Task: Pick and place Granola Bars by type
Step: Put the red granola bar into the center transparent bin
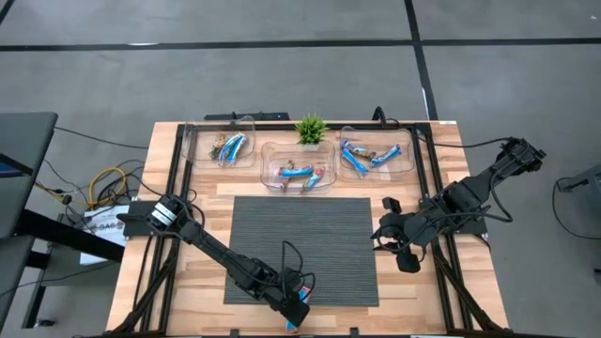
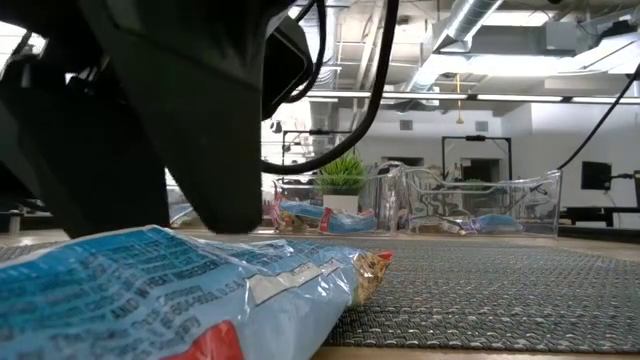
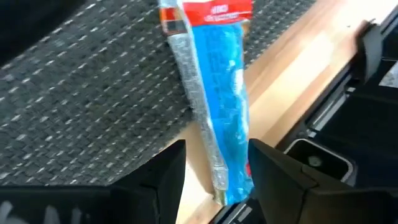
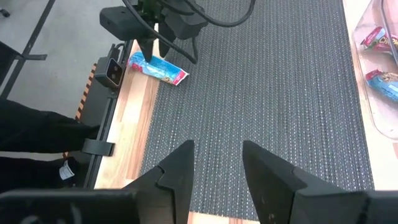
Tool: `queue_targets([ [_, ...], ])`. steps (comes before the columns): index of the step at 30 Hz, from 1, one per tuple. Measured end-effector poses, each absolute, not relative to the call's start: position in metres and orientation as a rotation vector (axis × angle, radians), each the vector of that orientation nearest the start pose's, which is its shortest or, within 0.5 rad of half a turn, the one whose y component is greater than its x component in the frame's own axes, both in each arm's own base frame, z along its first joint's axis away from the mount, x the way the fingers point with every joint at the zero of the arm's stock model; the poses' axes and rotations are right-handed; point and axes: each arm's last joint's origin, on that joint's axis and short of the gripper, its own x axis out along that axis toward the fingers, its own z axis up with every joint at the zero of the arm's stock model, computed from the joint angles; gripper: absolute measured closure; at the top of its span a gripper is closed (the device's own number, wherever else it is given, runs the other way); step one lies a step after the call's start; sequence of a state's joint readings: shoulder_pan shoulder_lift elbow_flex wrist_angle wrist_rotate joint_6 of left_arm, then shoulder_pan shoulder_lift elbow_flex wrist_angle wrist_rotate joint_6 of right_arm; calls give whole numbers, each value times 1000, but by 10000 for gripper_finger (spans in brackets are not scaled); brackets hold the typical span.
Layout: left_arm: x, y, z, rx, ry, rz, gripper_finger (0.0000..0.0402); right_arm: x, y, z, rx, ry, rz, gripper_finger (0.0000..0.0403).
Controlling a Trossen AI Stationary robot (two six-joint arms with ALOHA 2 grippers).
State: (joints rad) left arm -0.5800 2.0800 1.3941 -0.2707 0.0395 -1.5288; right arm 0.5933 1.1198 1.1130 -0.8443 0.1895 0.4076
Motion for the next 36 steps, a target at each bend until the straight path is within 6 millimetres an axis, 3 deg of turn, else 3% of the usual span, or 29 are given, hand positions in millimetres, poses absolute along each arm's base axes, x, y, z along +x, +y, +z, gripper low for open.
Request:
queue_targets([
  [4, 361, -238, 146, -1108, 1139, 240, 261, 180, 115, 327, 54, 849, 209, 274],
  [14, 366, -242, 152, -1093, 1082, 138, 393, 181, 114, 327, 48, 841, 191, 274],
  [24, 366, -241, 151, -1092, 1090, 137, 400, 180, 115, 327, 52, 844, 199, 274],
  [27, 366, -241, 151, -1091, 1092, 137, 401, 180, 122, 323, 76, 887, 295, 274],
  [33, 366, -241, 151, -1084, 1096, 138, 401, 190, 152, 283, 102, 1069, 522, 274],
  [36, 366, -241, 151, -1084, 1095, 139, 401, 204, 172, 262, 59, 1065, 572, 274],
])
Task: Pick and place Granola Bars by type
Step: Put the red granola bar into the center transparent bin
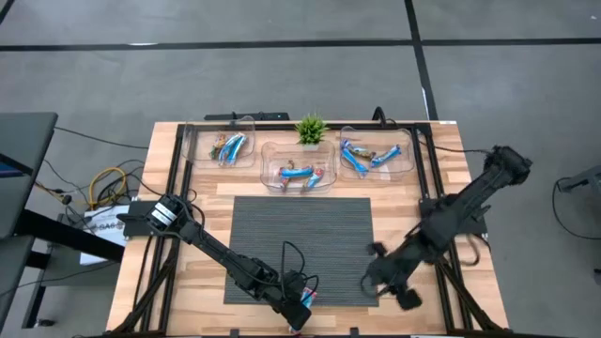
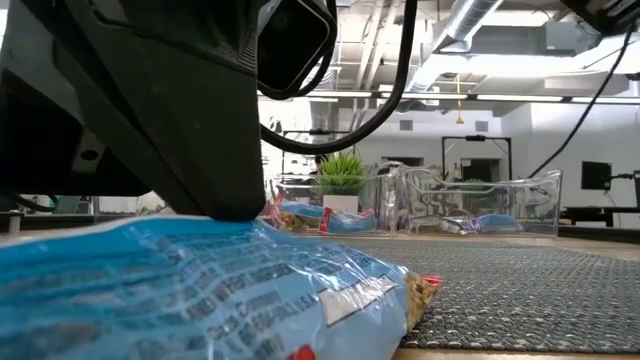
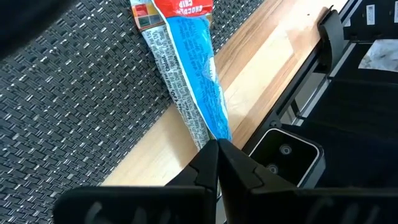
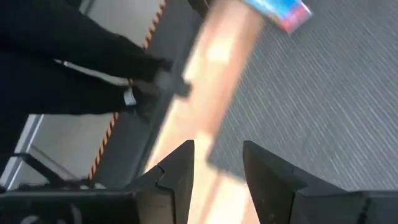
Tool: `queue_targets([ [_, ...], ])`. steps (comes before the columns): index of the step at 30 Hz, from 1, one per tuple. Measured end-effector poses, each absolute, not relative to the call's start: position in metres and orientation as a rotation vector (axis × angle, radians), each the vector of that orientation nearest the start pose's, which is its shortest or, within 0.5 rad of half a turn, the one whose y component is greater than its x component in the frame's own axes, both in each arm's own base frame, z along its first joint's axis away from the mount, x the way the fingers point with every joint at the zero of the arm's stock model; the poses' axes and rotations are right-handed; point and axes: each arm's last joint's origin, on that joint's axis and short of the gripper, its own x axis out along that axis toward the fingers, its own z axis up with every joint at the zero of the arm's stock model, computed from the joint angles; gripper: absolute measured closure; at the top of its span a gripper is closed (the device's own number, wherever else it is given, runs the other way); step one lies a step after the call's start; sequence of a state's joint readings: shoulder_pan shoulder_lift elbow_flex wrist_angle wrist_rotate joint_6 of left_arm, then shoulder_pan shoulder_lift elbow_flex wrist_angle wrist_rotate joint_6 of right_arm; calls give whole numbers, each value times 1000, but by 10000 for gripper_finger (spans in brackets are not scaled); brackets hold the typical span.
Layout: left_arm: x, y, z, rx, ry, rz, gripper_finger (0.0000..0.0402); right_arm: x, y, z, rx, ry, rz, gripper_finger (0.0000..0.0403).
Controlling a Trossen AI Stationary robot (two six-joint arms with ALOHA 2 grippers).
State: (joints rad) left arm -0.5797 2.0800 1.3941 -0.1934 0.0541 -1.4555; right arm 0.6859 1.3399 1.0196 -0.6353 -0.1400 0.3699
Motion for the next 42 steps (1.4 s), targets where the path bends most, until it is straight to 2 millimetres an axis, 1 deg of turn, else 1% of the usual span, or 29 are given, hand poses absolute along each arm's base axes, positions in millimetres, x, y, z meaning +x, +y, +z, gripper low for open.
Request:
queue_targets([
  [3, 366, -241, 151, -1082, 1090, 144, 401, 225, 190, 243, 54, 1005, 613, 274],
  [5, 366, -241, 151, -1082, 1090, 144, 401, 240, 198, 227, 56, 986, 638, 274],
  [10, 366, -241, 151, -1085, 1091, 144, 401, 270, 207, 191, 90, 967, 645, 274],
  [15, 365, -241, 151, -1087, 1097, 142, 401, 291, 217, 166, 148, 958, 663, 274],
  [20, 365, -240, 150, -1075, 1099, 156, 401, 305, 231, 147, 167, 1012, 658, 274],
  [23, 364, -240, 149, -1068, 1102, 165, 401, 315, 241, 141, 163, 1004, 647, 274],
  [26, 364, -240, 149, -1055, 1102, 164, 401, 325, 245, 138, 158, 975, 549, 279],
  [30, 364, -239, 149, -1036, 1103, 159, 401, 333, 246, 138, 161, 933, 422, 313],
  [33, 364, -239, 149, -1008, 1096, 147, 401, 334, 244, 138, 160, 908, 330, 353],
  [36, 364, -239, 149, -1002, 1093, 146, 401, 334, 243, 138, 158, 898, 297, 392],
  [38, 364, -239, 149, -1000, 1088, 151, 401, 331, 245, 136, 162, 915, 289, 397],
  [42, 364, -239, 149, -997, 1079, 158, 401, 322, 253, 135, 167, 941, 264, 386],
])
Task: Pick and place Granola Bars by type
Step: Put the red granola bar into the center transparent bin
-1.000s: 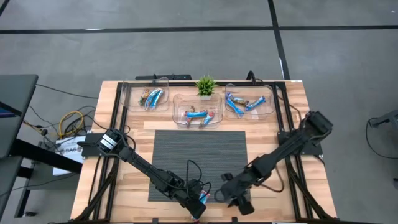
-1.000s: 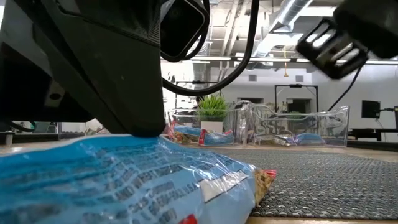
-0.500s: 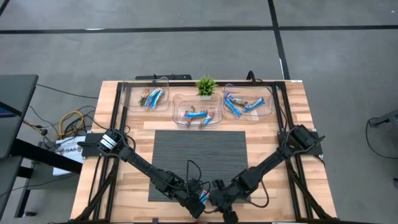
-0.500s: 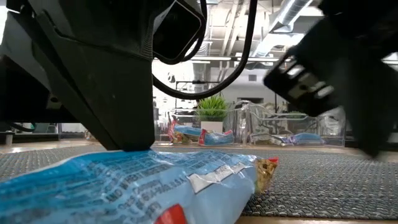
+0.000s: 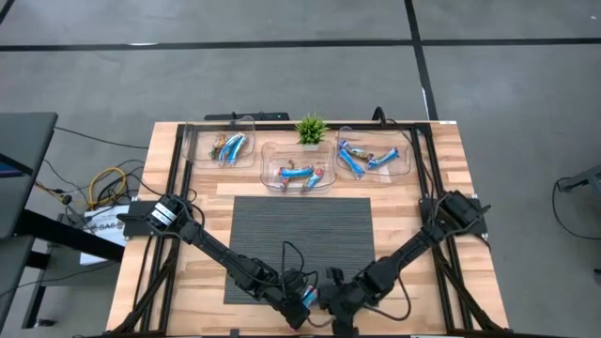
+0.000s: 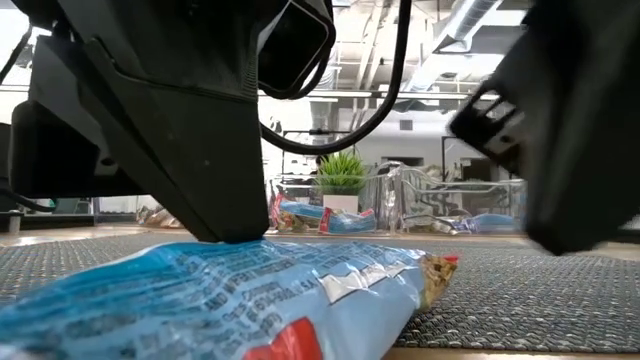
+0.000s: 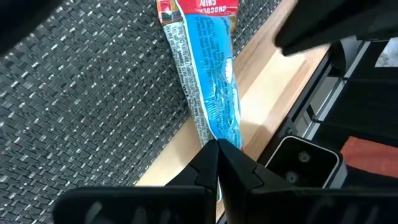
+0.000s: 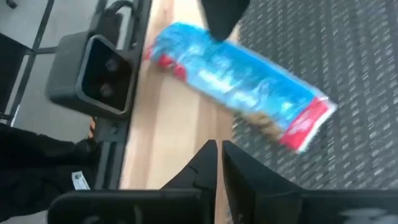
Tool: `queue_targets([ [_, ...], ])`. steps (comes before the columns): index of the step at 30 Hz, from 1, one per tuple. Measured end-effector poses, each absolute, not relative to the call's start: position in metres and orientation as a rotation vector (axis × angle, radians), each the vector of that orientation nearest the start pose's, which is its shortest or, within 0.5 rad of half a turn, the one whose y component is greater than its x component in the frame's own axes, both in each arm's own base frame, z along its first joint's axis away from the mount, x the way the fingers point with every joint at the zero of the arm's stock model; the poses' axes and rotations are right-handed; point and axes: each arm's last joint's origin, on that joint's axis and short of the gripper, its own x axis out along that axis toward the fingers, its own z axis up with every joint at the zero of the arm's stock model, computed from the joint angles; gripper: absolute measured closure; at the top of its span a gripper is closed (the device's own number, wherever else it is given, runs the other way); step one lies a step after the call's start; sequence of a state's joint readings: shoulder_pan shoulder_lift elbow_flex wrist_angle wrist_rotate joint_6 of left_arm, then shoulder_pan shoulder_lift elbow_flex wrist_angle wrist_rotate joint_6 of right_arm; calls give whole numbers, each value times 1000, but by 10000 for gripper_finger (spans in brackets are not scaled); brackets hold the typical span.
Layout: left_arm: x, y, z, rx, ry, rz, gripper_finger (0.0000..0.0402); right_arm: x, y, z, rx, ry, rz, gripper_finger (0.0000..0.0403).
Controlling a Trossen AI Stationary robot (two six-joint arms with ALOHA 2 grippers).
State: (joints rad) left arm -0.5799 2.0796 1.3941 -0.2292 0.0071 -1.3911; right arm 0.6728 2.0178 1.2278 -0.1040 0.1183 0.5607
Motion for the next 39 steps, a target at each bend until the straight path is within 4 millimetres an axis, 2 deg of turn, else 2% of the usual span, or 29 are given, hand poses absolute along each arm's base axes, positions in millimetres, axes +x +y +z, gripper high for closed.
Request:
queue_targets([
  [9, 364, -238, 149, -1003, 1069, 170, 401, 302, 273, 134, 163, 848, 91, 398],
  [13, 364, -238, 149, -1011, 1067, 175, 401, 300, 266, 127, 176, 864, 41, 402],
  [24, 369, -233, 150, -1028, 1039, 179, 401, 307, 249, 116, 187, 868, 48, 402],
  [34, 380, -222, 153, -1056, 993, 169, 399, 326, 230, 118, 178, 857, 132, 402],
  [39, 381, -220, 153, -1059, 998, 168, 374, 333, 221, 119, 171, 853, 142, 402],
])
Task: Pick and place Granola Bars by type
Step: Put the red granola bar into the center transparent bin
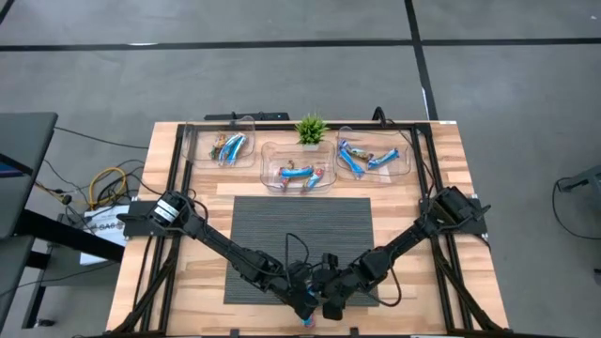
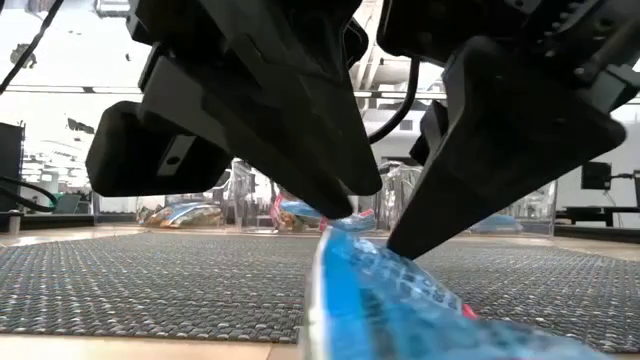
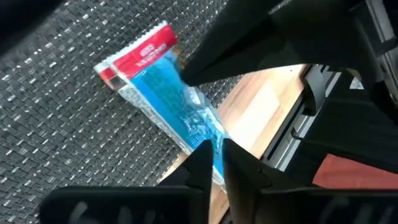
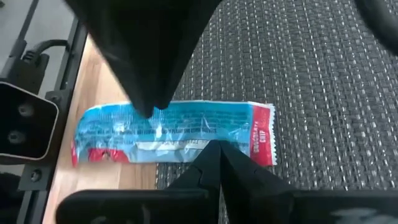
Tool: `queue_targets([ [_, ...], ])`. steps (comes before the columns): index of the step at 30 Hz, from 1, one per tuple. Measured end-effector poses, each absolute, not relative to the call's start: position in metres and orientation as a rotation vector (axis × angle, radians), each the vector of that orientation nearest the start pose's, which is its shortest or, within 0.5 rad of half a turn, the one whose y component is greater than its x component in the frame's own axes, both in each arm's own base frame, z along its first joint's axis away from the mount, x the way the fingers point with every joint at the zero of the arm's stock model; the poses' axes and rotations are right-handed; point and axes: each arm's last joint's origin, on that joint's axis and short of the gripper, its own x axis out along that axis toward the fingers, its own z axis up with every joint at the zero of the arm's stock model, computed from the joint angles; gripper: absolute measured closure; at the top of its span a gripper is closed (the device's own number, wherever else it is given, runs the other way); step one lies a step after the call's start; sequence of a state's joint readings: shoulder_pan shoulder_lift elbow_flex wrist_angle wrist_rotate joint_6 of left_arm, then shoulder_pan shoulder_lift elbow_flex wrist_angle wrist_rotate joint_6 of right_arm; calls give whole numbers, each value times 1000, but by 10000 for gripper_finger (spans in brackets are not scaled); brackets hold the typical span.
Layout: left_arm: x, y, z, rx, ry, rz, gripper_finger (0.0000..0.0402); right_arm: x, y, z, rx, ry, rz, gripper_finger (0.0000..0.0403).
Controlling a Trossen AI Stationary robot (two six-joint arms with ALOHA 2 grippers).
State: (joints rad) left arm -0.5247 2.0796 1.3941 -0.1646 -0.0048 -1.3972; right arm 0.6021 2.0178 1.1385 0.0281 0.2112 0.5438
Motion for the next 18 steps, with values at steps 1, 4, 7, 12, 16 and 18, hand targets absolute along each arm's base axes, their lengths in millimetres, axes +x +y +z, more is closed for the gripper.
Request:
queue_targets([
  [1, 381, -221, 153, -1060, 999, 167, 365, 334, 220, 119, 172, 851, 142, 402],
  [4, 380, -221, 153, -1077, 1023, 157, 328, 335, 220, 119, 174, 848, 142, 402],
  [7, 378, -220, 151, -1087, 1051, 194, 284, 334, 221, 119, 172, 849, 147, 402],
  [12, 376, -220, 149, -1154, 1067, 263, 220, 332, 224, 119, 171, 847, 156, 402],
  [16, 374, -223, 149, -1185, 1042, 298, 188, 332, 224, 119, 171, 846, 156, 402],
  [18, 375, -224, 150, -1198, 1031, 293, 180, 332, 224, 119, 171, 846, 155, 402],
])
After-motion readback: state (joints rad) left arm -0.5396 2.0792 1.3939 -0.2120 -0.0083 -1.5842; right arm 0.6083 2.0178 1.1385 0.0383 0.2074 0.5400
